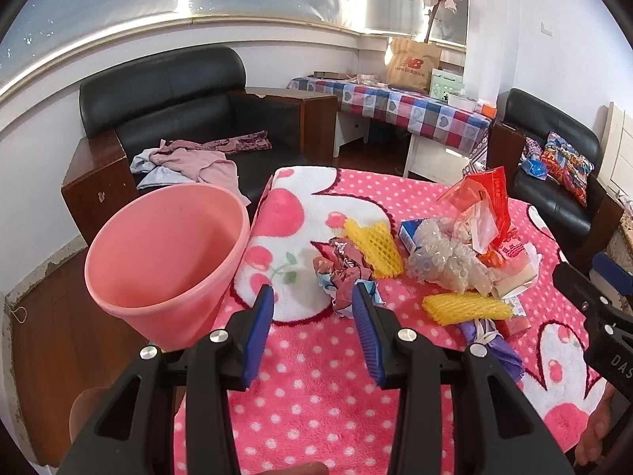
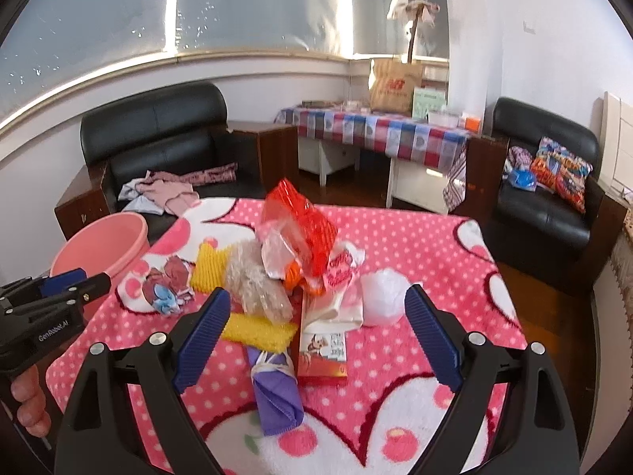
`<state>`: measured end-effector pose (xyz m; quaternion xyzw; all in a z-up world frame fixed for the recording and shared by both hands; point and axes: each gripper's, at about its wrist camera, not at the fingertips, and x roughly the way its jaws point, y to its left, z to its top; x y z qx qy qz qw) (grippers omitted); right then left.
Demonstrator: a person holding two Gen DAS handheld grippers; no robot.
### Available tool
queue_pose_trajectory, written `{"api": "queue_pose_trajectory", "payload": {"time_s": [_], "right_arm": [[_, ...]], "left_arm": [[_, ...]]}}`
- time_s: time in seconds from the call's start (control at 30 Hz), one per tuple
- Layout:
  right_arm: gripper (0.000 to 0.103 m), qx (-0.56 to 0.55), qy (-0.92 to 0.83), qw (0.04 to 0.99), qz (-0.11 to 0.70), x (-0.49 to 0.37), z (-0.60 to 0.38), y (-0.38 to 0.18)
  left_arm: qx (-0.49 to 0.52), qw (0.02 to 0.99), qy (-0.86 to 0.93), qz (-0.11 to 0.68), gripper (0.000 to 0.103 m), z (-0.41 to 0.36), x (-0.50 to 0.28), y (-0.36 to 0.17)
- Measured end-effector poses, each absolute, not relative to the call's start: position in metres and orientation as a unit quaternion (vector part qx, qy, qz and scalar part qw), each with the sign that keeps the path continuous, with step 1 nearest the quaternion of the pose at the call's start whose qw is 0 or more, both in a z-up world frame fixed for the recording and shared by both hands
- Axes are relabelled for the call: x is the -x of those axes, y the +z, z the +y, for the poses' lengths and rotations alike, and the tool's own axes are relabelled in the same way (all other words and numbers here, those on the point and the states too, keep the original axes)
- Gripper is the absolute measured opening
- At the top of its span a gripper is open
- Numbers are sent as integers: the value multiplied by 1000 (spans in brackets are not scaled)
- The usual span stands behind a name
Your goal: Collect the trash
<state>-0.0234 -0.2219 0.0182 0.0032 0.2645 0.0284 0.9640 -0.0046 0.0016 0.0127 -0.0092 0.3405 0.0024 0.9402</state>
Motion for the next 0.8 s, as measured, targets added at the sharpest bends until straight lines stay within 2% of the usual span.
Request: {"api": "queue_pose_trajectory", "payload": {"time_s": [0.8], "right_arm": [[90,-3,29,963,267,24,-221,18]], "left_arm": [[13,945,2,327,40,0,18,21]]}}
